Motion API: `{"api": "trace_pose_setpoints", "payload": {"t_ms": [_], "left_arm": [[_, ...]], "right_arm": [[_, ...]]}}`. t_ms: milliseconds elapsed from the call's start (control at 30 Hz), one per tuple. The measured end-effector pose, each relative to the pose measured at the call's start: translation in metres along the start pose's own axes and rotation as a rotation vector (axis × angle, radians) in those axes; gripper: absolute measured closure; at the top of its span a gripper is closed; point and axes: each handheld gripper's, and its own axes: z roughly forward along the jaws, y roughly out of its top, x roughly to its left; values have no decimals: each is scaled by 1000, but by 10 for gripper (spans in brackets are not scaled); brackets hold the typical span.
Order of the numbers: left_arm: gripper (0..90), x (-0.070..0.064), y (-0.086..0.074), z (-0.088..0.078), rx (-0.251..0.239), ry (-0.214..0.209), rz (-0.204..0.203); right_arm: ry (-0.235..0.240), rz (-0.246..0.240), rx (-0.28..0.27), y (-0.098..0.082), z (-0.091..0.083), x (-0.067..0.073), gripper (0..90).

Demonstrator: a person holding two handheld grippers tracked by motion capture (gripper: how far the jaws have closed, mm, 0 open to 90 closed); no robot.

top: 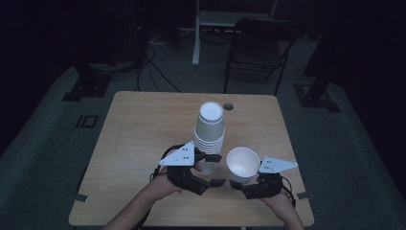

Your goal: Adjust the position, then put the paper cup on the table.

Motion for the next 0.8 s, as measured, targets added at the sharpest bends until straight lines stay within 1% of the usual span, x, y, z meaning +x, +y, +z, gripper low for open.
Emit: {"api": "trace_pose_setpoints", "payload": {"t_ms": [33,67,133,167,233,300,367,433,467,500,533,567,633,667,700,733,767,800], "left_arm": [[260,2,-1,-3,-13,11,-6],[248,3,-2,-7,-21,25,-21],[214,3,-4,-14,-21,48,-22],[193,3,-5,-18,-20,69,-20],[183,4,-9,-25,-21,87,-27],[170,6,-14,-33,-20,130,-32],[159,9,-20,-42,-23,162,-54],[144,12,-24,-50,-34,181,-71],[143,13,-27,-54,-32,196,-76],[127,13,-27,-54,-32,196,-76],[100,16,-31,-61,-23,239,-83],[93,17,-33,-63,-19,254,-77],[89,21,-37,-71,-19,280,-92],[83,22,-39,-73,-16,293,-92],[76,24,-42,-76,-12,317,-98],[61,25,-45,-78,-7,334,-106],[22,25,-45,-78,-7,334,-106],[22,27,-51,-82,2,358,-118]], "right_arm": [[-10,3,-3,0,-1,0,230],[-15,6,-7,0,-2,-1,230],[-23,8,-13,1,-4,-3,230],[-24,6,-15,1,-5,-3,230],[-34,5,-21,2,-7,-5,230],[-43,8,-27,3,-8,-6,230],[-51,5,-29,4,-10,-7,230],[-61,7,-34,4,-10,-8,230],[-66,11,-37,4,-11,-9,230],[-66,11,-37,4,-11,-9,230],[-78,18,-50,5,-12,-12,230],[-86,23,-56,5,-12,-13,230],[-100,24,-64,5,-12,-16,230],[-115,28,-73,6,-12,-18,230],[-126,30,-78,6,-12,-19,230],[-135,34,-78,7,-12,-21,230],[-135,34,-78,7,-12,-21,230],[-146,39,-85,7,-12,-23,230]]}}
